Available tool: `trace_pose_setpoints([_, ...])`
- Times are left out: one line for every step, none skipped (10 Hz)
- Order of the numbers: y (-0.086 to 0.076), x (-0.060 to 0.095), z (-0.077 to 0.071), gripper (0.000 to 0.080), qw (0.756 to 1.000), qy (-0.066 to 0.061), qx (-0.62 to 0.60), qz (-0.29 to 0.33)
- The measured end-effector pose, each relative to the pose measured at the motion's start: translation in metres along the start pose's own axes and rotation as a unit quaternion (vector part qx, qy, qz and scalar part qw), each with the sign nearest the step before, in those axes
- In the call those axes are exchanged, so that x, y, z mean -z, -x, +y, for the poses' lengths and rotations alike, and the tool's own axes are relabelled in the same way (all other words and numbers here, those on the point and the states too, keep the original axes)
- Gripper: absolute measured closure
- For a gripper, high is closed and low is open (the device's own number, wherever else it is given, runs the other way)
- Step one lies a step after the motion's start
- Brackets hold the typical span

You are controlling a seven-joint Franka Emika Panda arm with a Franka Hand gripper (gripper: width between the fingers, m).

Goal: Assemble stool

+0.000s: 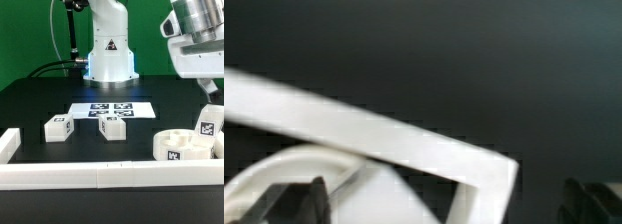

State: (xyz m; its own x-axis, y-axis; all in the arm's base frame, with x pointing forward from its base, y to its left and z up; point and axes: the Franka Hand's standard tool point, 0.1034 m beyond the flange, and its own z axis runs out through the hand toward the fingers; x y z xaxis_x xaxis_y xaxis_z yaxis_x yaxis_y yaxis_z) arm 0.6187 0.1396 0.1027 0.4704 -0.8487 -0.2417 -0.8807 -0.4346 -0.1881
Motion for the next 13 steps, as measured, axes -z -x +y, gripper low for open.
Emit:
trace_pose_setpoints([-0.005, 0.008, -0.002, 0.0151, 0.995, 0.013, 0.096, 0.013])
trace_pose_setpoints([-0.009, 0.008, 0.000, 0.0151, 0.983, 0.017, 0.183, 0.013])
trace_pose_setpoints([-0.009, 0.002, 0.008, 0.0151, 0.964, 0.037, 0.262, -0.003])
trace_pose_setpoints([-0.010, 0.001, 0.009, 0.0151, 0.951, 0.038, 0.308, -0.003])
trace_pose_setpoints([-0.010, 0.001, 0.009, 0.0151, 0.940, 0.038, 0.340, -0.005])
trace_pose_setpoints([-0.011, 0.002, 0.009, 0.0151, 0.929, 0.038, 0.369, -0.006])
trace_pose_setpoints([-0.011, 0.002, 0.009, 0.0151, 0.914, 0.038, 0.403, -0.007])
trace_pose_setpoints([-0.012, 0.000, 0.010, 0.0151, 0.882, 0.045, 0.469, -0.001])
trace_pose_setpoints([-0.010, -0.004, 0.014, 0.0151, 0.825, 0.065, 0.562, 0.015])
trace_pose_setpoints([-0.011, -0.007, 0.020, 0.0151, 0.764, 0.080, 0.640, 0.009])
trace_pose_setpoints([-0.015, -0.008, 0.023, 0.0151, 0.706, 0.098, 0.701, 0.007])
trace_pose_setpoints([-0.014, -0.012, 0.025, 0.0151, 0.664, 0.119, 0.739, 0.005])
trace_pose_setpoints([-0.015, -0.017, 0.027, 0.0151, 0.634, 0.122, 0.764, 0.001])
